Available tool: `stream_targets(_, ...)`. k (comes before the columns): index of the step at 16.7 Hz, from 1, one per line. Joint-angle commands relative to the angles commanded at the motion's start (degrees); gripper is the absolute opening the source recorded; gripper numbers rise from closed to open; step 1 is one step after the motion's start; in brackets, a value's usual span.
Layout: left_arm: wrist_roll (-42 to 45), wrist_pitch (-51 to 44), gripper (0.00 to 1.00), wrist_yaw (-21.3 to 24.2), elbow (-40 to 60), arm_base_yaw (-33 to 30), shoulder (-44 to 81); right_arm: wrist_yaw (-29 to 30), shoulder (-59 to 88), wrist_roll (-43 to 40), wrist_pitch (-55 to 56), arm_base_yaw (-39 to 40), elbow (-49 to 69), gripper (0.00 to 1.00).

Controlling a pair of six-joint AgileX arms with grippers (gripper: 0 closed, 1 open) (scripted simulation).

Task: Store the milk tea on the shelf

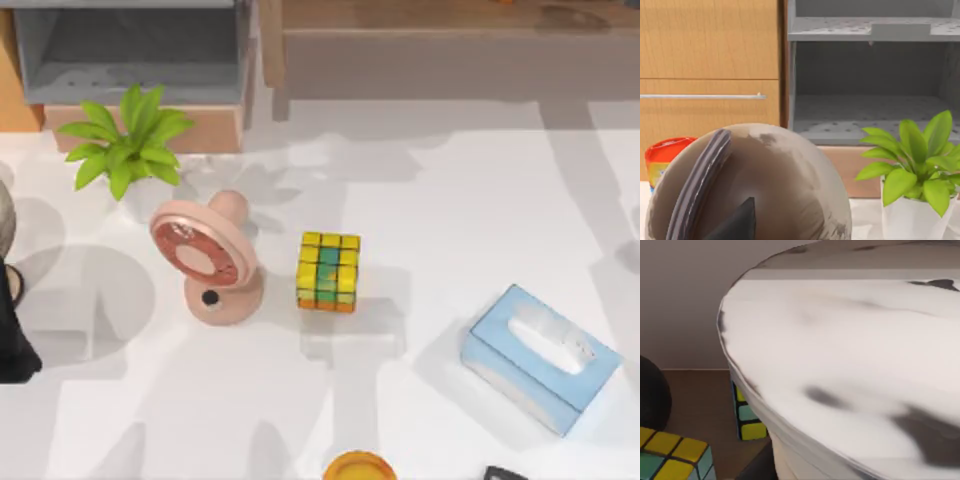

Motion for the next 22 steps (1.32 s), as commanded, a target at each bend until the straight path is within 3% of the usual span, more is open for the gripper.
stream_targets(12,0.0,0.0,1.0,0.0,0.0,0.0,0.0,-0.43,9.03,-0.23,5.0,-0.73,4.44,0.0)
stream_targets(22,0.0,0.0,1.0,0.0,0.0,0.0,0.0,-0.43,9.03,-0.23,5.0,-0.73,4.44,0.75)
